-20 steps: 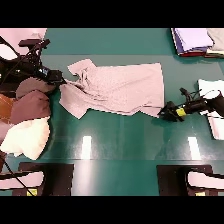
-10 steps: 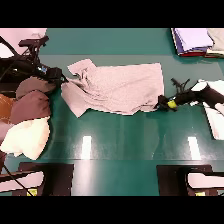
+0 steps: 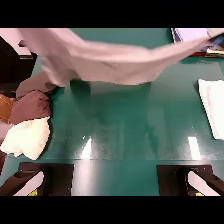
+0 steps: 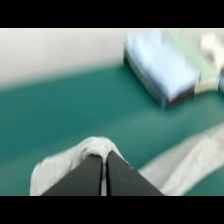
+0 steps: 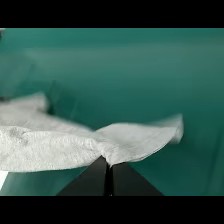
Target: Fold the shirts.
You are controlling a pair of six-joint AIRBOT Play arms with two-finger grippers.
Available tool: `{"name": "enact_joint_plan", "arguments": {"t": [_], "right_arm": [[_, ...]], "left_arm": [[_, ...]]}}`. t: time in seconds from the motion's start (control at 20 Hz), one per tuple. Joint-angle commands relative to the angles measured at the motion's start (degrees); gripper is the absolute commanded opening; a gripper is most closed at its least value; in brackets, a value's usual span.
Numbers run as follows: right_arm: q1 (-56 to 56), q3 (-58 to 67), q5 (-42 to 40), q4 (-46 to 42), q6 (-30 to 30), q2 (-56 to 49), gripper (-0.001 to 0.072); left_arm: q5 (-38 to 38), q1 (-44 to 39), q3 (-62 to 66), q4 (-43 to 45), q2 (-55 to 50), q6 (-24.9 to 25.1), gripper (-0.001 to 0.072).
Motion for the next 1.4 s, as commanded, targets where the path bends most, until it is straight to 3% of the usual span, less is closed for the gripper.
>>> {"name": "enact_joint_plan", "arguments": {"t": [0.0,0.25,0.35,0.5,0.7,0.95,1.2,1.35], "right_arm": [[-2.9,12.6,0.3,-6.7,0.6,7.8,0.0007],[-9.6,23.9,7.2,-11.8,3.5,8.0,0.0007],[-11.0,26.8,12.5,-11.5,4.6,4.0,0.0006],[-8.7,23.3,16.8,-11.6,5.8,-2.4,0.0006],[0.6,11.3,20.1,-19.4,7.5,-12.7,0.0006],[6.6,3.7,19.6,-21.4,7.8,-29.3,0.0006],[4.6,3.8,6.6,-15.9,7.8,-39.2,0.0006],[2.3,6.6,3.2,-12.8,7.5,-40.2,0.0007]], "left_arm": [[7.3,0.0,8.0,1.5,7.3,-0.7,0.0025],[6.6,0.0,13.2,10.4,8.1,-9.7,0.0024],[1.8,0.0,12.2,14.9,6.4,-13.4,0.0024],[-7.1,0.0,7.0,16.3,1.0,-14.2,0.0024],[-14.8,-0.1,-5.3,13.3,-9.2,-14.0,0.0025],[-11.6,-0.1,-19.9,9.7,-24.0,-10.3,0.0025],[2.3,-0.1,-17.6,8.2,-36.7,-6.3,0.0025],[4.1,-0.1,-13.0,8.2,-39.0,-5.8,0.0025]]}}
